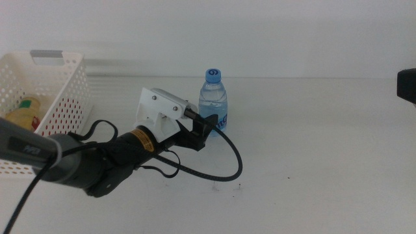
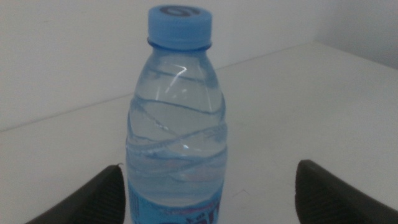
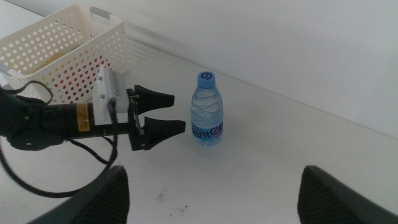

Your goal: Use arms to grab the bottles and put them into the dustbin to the left of the table.

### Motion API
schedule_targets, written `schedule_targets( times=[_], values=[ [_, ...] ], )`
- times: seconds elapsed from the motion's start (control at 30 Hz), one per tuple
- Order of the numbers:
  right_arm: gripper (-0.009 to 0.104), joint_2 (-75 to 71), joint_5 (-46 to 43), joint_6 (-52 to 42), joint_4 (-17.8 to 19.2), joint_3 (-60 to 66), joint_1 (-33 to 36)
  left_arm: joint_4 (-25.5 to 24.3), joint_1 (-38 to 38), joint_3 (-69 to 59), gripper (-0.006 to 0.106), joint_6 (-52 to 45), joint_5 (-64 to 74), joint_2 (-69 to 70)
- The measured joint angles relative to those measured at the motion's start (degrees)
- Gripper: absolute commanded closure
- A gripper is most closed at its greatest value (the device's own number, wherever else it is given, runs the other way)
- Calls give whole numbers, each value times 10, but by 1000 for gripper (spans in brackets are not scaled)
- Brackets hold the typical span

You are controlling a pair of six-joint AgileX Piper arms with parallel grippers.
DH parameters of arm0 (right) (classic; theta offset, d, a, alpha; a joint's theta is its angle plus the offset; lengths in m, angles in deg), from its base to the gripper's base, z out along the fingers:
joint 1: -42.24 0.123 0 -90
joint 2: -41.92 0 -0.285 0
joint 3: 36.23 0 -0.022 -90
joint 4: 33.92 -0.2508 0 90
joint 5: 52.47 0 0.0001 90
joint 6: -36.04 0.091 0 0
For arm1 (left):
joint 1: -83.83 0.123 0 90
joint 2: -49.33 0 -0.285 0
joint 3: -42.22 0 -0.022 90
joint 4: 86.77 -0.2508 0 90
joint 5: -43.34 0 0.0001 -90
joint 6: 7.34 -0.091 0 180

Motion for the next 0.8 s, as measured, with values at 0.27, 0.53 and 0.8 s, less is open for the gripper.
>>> schedule_targets(
  times=[0.27,0.53,0.8],
  values=[
    [6,0,0,0,0,0,0,-4,0,55,7,16,-1,-52],
    [6,0,0,0,0,0,0,-13,0,119,7,40,6,-101],
    [6,0,0,0,0,0,0,-14,0,163,7,50,19,-137]
  ],
)
